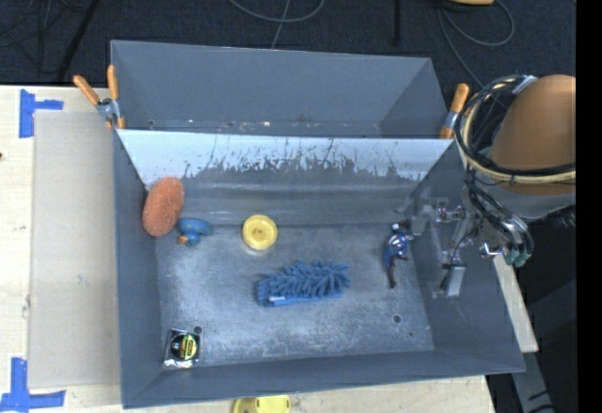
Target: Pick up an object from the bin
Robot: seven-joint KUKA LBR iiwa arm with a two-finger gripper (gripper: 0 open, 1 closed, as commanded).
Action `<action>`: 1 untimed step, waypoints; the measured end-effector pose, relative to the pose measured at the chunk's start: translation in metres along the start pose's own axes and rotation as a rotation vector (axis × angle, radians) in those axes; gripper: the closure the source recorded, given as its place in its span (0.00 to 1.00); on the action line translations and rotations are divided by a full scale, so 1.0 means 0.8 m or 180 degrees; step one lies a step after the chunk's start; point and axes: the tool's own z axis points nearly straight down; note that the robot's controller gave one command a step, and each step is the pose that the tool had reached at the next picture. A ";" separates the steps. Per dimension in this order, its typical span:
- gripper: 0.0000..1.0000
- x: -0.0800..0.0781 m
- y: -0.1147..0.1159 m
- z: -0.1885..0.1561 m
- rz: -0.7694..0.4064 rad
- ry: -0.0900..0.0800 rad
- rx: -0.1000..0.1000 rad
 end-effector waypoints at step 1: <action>0.00 -0.002 0.000 -0.006 -0.0008 -0.0023 0.0005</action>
Offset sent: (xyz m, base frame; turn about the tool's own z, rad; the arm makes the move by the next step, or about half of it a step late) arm 0.0378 0.0520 -0.0970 -0.0865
